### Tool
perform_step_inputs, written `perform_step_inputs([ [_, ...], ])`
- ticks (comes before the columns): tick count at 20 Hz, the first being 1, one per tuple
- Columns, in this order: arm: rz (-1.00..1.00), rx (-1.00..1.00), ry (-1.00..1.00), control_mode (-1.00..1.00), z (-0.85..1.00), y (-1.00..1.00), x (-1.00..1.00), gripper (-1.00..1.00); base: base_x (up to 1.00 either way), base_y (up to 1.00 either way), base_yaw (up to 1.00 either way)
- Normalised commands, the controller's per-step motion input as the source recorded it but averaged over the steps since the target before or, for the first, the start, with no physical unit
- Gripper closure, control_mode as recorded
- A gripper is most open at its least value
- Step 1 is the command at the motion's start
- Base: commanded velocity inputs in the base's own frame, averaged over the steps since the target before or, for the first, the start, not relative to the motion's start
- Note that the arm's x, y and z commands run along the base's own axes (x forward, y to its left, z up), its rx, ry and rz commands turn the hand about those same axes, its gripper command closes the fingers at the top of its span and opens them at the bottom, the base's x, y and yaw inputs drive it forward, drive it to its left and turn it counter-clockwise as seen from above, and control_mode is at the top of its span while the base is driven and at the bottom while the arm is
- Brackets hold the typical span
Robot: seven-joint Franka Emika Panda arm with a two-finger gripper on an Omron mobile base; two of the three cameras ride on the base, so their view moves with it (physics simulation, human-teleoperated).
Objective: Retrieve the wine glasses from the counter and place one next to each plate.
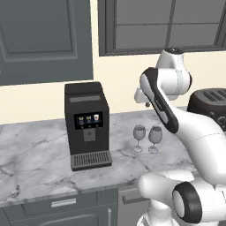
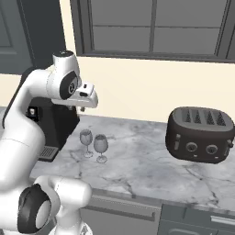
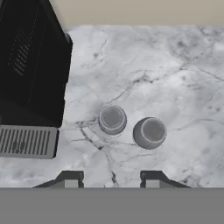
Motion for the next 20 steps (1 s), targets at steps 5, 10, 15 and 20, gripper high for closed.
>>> perform_step_inputs([
  [5,-0.05,0.03,0.06,-1.0,-0.23,0.0,-0.24,-1.0,0.0,0.0,0.0],
  [10,-0.39,0.11,0.14,-1.0,-0.14,-0.06,-0.39,-1.0,0.0,0.0,0.0],
  [15,-0.5,0.15,0.22,-1.0,0.0,-0.08,-0.24,-1.0,0.0,0.0,0.0],
  [20,-0.39,0.1,0.15,-1.0,0.0,-0.22,-0.08,-1.0,0.0,0.0,0.0],
])
